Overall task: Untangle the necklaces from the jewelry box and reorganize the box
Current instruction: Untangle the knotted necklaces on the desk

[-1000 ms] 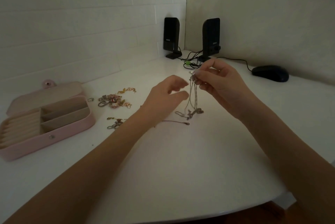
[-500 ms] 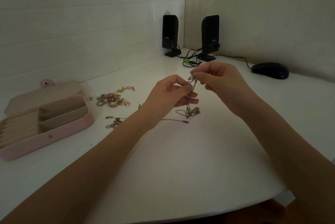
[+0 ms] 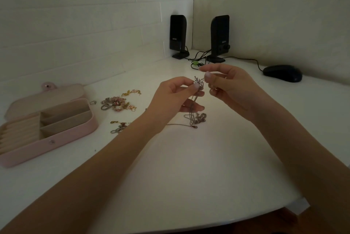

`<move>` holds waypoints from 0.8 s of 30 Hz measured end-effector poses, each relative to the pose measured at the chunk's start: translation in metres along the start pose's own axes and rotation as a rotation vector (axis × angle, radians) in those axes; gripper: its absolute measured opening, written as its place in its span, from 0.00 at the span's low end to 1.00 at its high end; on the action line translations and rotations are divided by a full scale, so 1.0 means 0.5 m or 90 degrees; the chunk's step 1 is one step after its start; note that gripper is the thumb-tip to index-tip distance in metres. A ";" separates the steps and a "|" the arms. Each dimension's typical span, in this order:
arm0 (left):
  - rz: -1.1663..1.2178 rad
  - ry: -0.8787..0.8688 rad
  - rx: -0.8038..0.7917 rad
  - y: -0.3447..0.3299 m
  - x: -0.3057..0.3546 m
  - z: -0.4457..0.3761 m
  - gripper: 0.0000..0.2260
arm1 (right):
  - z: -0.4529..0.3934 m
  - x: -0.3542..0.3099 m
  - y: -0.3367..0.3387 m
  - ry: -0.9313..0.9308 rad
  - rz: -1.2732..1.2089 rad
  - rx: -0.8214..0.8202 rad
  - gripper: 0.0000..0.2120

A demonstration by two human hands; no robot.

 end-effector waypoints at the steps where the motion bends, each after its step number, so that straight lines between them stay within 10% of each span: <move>1: -0.001 0.001 0.003 0.002 0.000 -0.001 0.05 | -0.001 0.001 0.001 -0.013 -0.025 -0.008 0.08; 24: -0.083 -0.011 -0.023 0.002 0.000 -0.003 0.08 | 0.000 -0.001 -0.021 0.101 0.294 -0.082 0.09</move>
Point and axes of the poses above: each hand's wrist, its own z-axis away from the middle knuckle, its own y-axis out of the back of the hand, x = y × z, the point moved 5 cm from there along -z, towards the middle knuckle, and after that the axes turned 1 degree about -z, right-handed, at the moved point
